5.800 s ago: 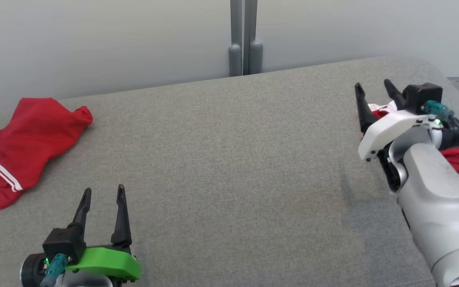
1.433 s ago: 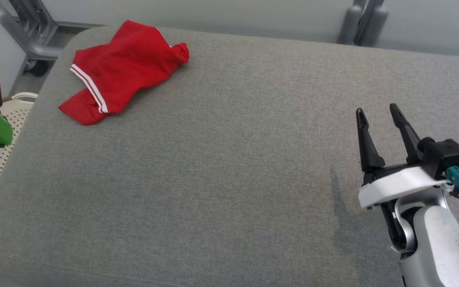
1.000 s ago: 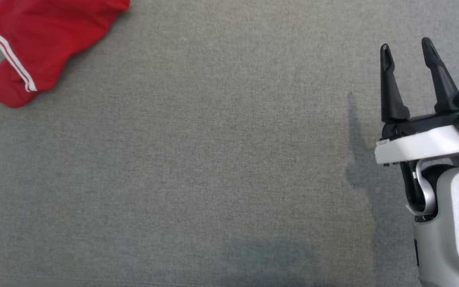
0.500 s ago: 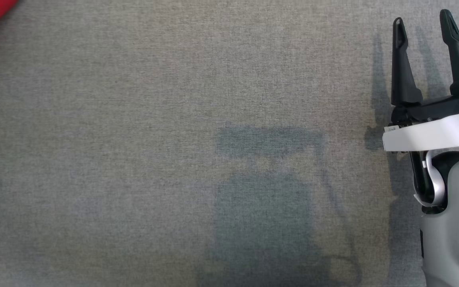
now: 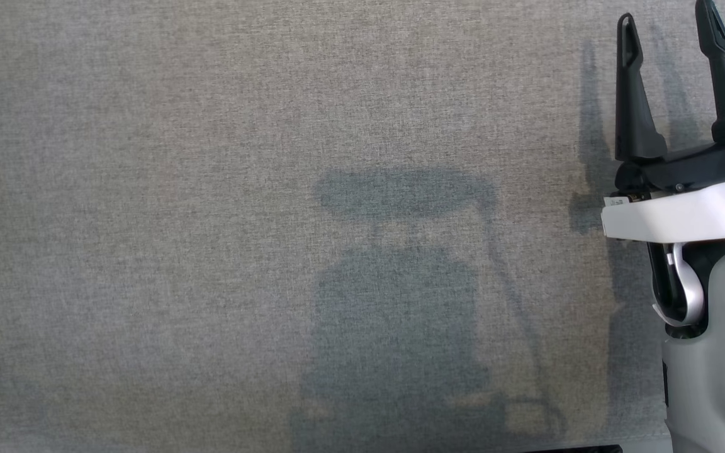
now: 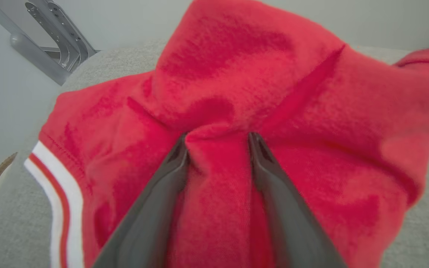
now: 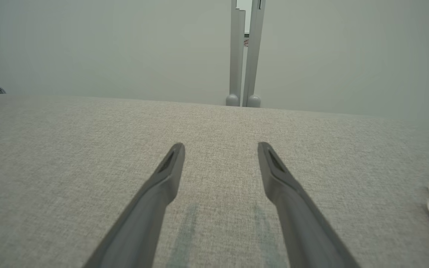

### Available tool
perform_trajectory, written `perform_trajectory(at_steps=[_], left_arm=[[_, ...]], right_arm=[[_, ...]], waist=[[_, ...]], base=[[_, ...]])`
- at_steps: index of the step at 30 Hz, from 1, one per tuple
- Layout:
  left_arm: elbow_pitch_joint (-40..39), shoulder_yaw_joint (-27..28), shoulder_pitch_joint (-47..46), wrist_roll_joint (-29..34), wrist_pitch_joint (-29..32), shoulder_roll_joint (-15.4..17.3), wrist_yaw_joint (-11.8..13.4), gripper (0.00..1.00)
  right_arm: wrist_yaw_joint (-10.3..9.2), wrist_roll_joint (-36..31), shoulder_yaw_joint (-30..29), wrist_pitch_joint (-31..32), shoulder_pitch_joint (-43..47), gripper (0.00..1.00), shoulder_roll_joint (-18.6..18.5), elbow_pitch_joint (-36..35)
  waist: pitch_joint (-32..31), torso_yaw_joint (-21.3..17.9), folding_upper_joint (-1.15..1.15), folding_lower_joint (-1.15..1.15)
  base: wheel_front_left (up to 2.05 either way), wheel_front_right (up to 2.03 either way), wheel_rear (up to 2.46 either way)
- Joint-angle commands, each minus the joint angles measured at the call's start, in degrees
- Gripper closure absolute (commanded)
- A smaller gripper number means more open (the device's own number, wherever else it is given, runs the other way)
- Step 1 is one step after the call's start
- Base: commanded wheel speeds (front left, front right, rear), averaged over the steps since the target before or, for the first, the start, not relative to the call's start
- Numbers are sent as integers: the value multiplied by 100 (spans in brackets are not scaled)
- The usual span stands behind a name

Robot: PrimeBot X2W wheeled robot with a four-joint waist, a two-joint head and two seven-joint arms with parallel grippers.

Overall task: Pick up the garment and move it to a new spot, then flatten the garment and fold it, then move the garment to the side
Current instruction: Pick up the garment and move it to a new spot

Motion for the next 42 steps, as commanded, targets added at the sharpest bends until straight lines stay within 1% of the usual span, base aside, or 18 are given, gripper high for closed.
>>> perform_trajectory(at_steps=[1,9,13,19,25,29,34,39,42], left_arm=[[125,-12,-58,-18,-32,5,-3,100],[280,-41,-127,78,-416,111,-51,100],[268,-79,-124,135,-627,152,-66,100],[138,-174,-56,159,-727,215,-109,100],[-235,-294,201,123,-725,228,-141,100],[-688,-437,427,110,-626,163,-146,100],[-1510,-615,771,65,-371,-35,5,100],[-2521,-945,1297,17,9,-348,207,100],[-3109,-1191,1669,-39,169,-619,358,100]], right_arm=[[-4,-37,-14,-45,16,0,-10,-18],[-4,-7,-13,-140,-1,0,-10,124],[-4,60,32,-207,1,0,-10,279],[-4,173,46,-359,99,0,-11,624],[-4,368,147,-555,291,0,-10,1057],[-4,480,180,-667,500,0,-9,1325],[-4,644,238,-749,791,0,-10,1594],[-4,739,234,-800,1090,0,-11,1778],[-4,786,190,-819,1244,0,-11,1831]], waist=[[6,-34,0,-1],[-180,-35,0,-1],[-442,-30,0,-1],[-1033,-56,0,-1],[-1800,-171,0,-1],[-2340,-258,0,-1],[-2933,-344,0,-1],[-3390,-413,0,-1],[-3530,-434,0,-1]], base=[[0,0,0],[0,0,0],[0,0,0],[0,0,0],[0,0,0],[0,0,0],[0,0,0],[0,0,0],[0,0,0]])
